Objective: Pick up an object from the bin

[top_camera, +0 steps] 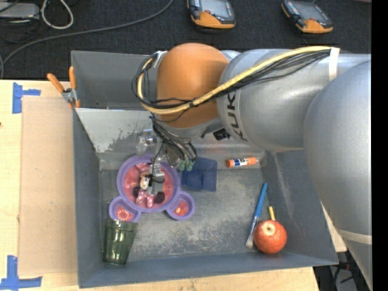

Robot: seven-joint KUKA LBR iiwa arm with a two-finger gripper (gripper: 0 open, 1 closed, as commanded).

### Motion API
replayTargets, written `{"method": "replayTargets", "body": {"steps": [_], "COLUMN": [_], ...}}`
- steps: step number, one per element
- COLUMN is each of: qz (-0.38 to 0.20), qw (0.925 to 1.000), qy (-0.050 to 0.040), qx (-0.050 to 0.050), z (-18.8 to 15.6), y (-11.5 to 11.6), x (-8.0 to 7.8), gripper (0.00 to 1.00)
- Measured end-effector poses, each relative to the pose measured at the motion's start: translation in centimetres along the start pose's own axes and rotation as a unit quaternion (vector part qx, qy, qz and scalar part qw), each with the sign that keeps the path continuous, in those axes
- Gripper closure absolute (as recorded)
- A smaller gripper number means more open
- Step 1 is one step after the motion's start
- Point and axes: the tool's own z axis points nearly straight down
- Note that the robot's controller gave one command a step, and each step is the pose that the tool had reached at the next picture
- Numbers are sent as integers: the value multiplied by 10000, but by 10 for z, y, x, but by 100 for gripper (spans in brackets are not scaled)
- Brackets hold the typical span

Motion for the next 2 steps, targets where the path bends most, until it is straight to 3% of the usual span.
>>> {"method": "replayTargets", "body": {"steps": [1,2], "qz": [244,149], "qw": [9997,9999], "qy": [22,14], "qx": [-8,-3], "z": [-59,-45], "y": [3,45], "x": [33,45], "gripper": [0,0]}}
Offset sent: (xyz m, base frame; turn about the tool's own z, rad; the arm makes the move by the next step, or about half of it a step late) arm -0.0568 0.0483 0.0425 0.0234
